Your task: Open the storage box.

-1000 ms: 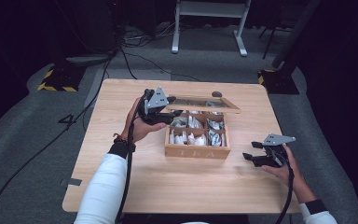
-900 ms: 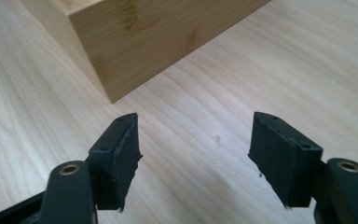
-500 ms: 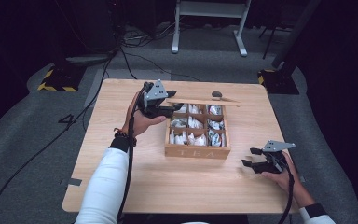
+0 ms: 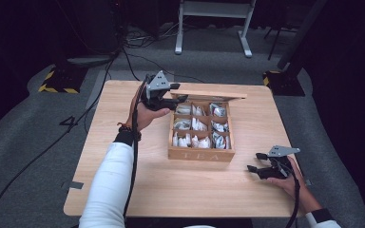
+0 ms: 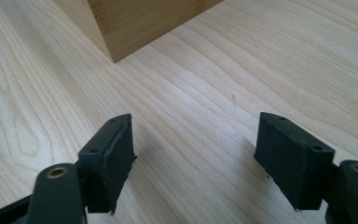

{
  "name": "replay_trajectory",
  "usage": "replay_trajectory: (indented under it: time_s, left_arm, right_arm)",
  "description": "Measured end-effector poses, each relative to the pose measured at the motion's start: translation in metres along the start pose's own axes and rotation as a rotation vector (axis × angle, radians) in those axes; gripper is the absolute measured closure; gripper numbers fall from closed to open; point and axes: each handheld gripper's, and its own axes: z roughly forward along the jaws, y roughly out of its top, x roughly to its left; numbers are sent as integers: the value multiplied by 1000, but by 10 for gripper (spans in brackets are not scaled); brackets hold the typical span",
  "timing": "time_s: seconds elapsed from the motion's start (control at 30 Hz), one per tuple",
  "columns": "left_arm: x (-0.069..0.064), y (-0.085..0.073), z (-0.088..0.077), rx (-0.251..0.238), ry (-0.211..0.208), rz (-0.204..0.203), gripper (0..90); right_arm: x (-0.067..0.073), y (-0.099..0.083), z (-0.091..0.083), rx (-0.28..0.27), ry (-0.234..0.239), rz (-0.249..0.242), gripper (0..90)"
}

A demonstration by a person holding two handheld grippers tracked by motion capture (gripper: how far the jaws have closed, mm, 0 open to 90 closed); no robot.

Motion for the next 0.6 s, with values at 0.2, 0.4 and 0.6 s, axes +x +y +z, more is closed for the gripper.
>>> replay_trajectory:
  time_s: [0.2,0.4,0.6]
  left_arm:
    - [10,7,4,-17,4,-21,466]
    - [19,12,9,-22,11,-43,471]
    - [26,16,12,-31,15,-56,471]
  right_arm:
    - [1,0,2,-1,-20,-7,256]
    - [2,1,3,3,-22,-15,244]
    - [2,1,3,3,-23,-15,241]
